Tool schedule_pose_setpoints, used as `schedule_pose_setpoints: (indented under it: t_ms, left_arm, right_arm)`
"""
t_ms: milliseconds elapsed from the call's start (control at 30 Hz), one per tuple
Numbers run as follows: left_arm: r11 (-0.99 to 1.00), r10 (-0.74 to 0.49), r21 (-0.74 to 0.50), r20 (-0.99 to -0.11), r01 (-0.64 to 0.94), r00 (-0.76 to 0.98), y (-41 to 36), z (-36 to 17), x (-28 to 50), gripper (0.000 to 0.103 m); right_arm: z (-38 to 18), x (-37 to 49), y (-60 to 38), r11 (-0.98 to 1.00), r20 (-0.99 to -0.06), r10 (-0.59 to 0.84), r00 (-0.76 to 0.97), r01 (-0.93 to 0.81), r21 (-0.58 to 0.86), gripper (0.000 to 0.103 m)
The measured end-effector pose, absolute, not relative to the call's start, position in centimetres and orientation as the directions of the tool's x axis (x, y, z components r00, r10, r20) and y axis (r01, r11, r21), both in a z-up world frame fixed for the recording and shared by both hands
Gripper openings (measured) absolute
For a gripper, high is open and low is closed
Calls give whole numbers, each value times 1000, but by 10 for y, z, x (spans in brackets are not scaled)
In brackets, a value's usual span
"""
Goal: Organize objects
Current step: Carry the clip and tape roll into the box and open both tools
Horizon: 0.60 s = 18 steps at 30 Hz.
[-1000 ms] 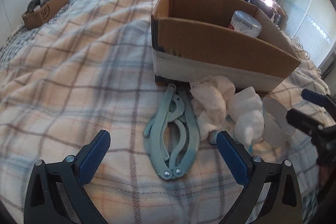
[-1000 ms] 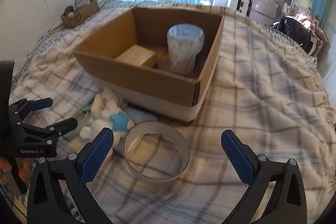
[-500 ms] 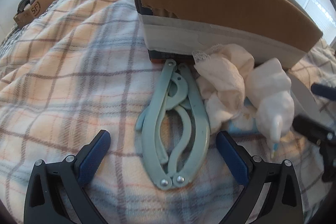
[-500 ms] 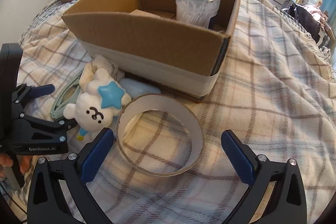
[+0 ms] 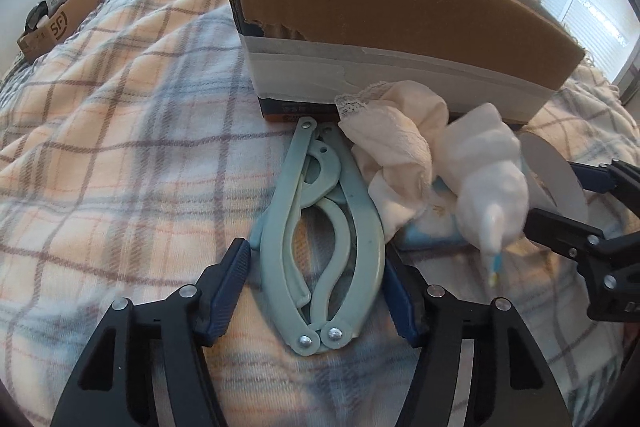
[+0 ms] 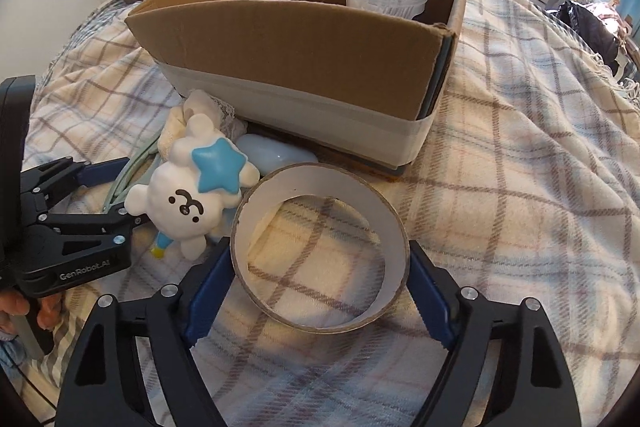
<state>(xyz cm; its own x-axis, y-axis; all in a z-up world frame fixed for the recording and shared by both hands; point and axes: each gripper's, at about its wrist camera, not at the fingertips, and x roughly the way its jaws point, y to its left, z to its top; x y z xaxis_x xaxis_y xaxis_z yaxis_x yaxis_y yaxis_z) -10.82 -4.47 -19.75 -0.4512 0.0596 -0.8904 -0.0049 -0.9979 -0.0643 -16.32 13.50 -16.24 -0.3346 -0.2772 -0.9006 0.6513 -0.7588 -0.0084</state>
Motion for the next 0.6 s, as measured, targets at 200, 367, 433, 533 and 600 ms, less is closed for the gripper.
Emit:
schedule_pose_setpoints:
  t_ms: [200,367,433,533,600]
  left_arm:
    - [-986,113,-156,-890,63,-441,-51,-188,-91,65]
    - [-991,85,-125,-885,56,-458,-40,-178,-78,52]
    - [-992,85,-116,-884,40,-459,-35,-176,-75,52]
    - [-990,101,-137,-877,42,-470,-37,-172,-72,52]
    - [-988,106,-146,-870,45,-481,-40,-168,-66,51]
  right_arm:
    - [-153,-150,140,-766,-883,-319,-345,642,26,82]
    - [-143,-132,141,-760,-868,-336,-366,649,21,82]
    - [-137,-126,143,-761,-862,-349,-368,648,32,82]
    - [-133,-118,148,-761,-857,-362,-366,648,45,82]
    - [-131,-114,151,-763,-856,-365,-366,645,49,82]
